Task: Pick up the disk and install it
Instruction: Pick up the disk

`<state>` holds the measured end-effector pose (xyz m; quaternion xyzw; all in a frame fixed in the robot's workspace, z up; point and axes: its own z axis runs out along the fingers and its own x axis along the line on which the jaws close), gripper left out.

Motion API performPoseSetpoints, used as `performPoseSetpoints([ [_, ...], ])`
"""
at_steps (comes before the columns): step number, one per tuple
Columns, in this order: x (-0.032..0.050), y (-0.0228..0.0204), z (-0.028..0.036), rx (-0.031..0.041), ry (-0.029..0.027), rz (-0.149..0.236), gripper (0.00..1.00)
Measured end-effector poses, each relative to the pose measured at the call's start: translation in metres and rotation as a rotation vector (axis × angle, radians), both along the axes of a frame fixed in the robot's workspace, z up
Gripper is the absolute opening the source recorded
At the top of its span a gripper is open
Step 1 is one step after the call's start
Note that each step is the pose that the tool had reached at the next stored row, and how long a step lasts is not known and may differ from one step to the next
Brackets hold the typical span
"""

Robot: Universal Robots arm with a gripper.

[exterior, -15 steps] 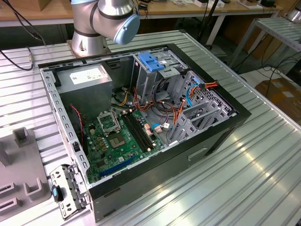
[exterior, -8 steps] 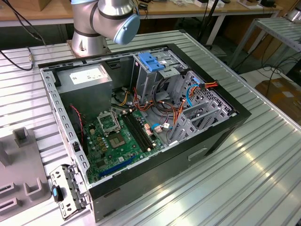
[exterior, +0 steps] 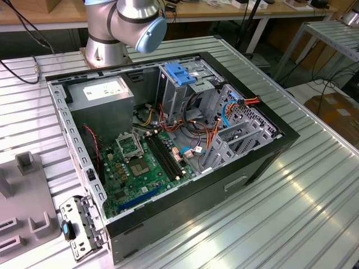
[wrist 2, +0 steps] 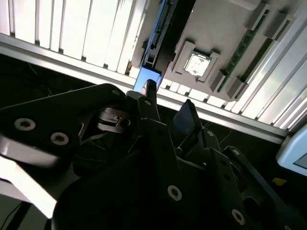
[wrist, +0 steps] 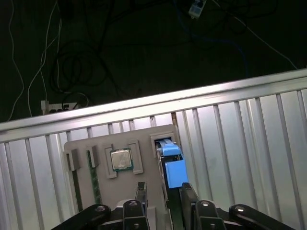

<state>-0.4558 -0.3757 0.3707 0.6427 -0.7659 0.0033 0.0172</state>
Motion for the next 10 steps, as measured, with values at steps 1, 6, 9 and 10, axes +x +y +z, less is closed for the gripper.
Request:
performPoseSetpoints([
  [1,0.0000,0.0007,-0.0004,-0.0010,-0.0033,0.005,0.42],
  [6,0.0000,0.0024,-0.0084,-0.0023,-0.0135,0.064,0.43],
  [9,-0.0001,0.0028,-0.0122,-0.0017,-0.0136,0.072,0.49],
  [10,-0.0007,0.0029,-0.0141,-0.0017,-0.0137,0.074,0.49],
])
